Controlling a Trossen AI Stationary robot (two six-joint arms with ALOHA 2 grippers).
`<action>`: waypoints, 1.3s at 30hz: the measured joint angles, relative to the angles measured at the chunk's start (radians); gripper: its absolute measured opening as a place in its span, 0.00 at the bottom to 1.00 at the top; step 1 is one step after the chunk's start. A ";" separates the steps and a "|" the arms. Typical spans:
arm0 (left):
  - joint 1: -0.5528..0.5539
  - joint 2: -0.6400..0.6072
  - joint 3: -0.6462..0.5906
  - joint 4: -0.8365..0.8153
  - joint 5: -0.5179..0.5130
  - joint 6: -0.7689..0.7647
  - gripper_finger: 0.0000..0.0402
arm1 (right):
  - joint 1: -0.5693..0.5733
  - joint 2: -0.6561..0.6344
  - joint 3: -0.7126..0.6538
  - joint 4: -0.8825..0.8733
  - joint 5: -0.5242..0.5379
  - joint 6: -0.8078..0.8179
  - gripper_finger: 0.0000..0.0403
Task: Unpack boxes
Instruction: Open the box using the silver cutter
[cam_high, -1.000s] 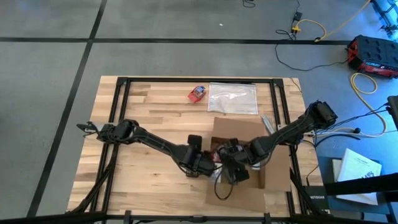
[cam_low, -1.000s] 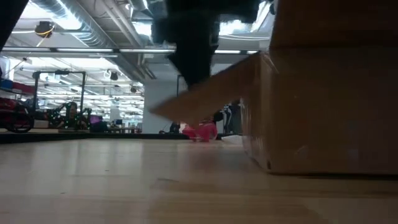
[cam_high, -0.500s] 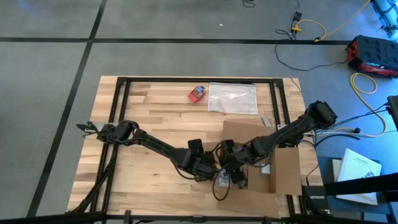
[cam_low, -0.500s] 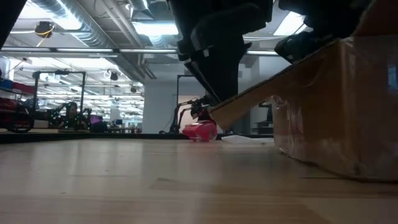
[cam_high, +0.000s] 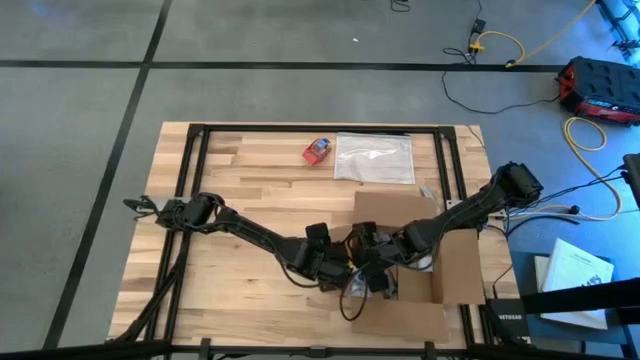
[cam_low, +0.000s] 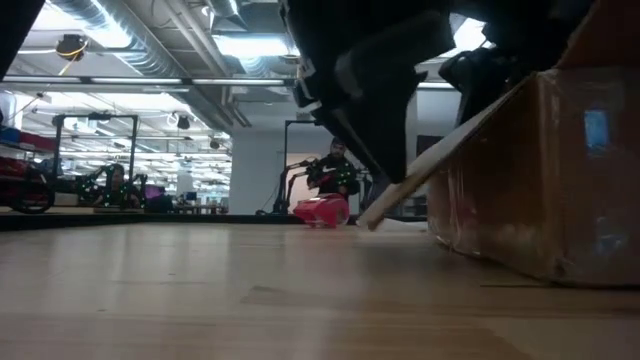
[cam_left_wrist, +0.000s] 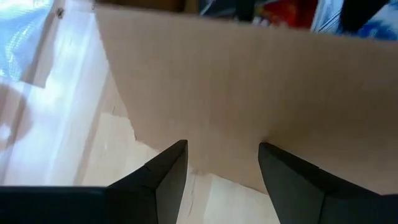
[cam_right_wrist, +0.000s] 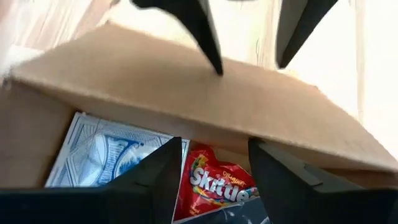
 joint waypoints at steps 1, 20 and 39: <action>0.001 0.000 -0.002 0.011 0.000 0.000 0.46 | 0.000 0.000 0.000 0.000 0.004 0.004 0.43; 0.001 0.003 -0.025 0.131 0.001 -0.071 0.46 | 0.002 0.021 0.000 0.052 0.037 0.066 0.43; 0.015 -0.169 0.012 -0.198 -0.061 -0.012 0.46 | -0.004 0.024 0.003 0.033 0.080 0.088 0.43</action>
